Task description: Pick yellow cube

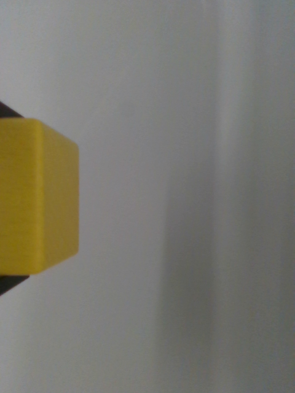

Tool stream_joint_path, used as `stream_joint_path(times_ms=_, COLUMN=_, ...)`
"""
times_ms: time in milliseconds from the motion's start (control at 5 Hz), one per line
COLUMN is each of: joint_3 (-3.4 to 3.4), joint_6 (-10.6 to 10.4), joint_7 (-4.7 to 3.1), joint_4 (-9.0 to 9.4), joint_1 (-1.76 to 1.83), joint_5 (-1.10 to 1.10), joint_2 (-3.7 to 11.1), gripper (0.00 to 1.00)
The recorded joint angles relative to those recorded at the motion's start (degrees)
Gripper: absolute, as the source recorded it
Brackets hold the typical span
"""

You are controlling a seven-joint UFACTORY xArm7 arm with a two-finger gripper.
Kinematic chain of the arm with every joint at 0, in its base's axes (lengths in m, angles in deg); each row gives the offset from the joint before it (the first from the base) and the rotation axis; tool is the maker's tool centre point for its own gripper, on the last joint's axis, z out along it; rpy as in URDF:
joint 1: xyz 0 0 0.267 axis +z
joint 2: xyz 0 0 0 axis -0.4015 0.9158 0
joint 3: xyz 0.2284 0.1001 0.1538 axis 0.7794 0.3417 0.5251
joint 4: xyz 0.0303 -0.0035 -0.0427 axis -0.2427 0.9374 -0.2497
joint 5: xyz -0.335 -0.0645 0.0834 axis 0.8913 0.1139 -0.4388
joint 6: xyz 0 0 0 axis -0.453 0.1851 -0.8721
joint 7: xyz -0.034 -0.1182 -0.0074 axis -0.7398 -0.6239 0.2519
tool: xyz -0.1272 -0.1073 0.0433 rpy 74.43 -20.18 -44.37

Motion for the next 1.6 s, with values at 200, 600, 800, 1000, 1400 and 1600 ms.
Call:
stream_joint_path(times_ms=200, joint_3=0.00, joint_6=0.0, joint_7=0.00, joint_4=0.00, joint_1=0.00, joint_5=0.00, joint_2=0.00, gripper=1.00)
stream_joint_path(times_ms=600, joint_3=0.01, joint_6=2.6, joint_7=0.05, joint_4=-1.81, joint_1=-0.02, joint_5=-0.02, joint_2=-0.80, gripper=1.00)
stream_joint_path(times_ms=800, joint_3=0.03, joint_6=5.3, joint_7=0.11, joint_4=-3.70, joint_1=-0.04, joint_5=-0.04, joint_2=-1.64, gripper=1.00)
stream_joint_path(times_ms=1000, joint_3=0.03, joint_6=5.3, joint_7=0.11, joint_4=-3.70, joint_1=-0.04, joint_5=-0.04, joint_2=-1.64, gripper=1.00)
stream_joint_path(times_ms=1400, joint_3=0.05, joint_6=8.0, joint_7=0.16, joint_4=-5.57, joint_1=-0.05, joint_5=-0.06, joint_2=-2.47, gripper=1.00)
stream_joint_path(times_ms=1600, joint_3=0.06, joint_6=10.6, joint_7=0.22, joint_4=-7.35, joint_1=-0.07, joint_5=-0.08, joint_2=-3.26, gripper=1.00)
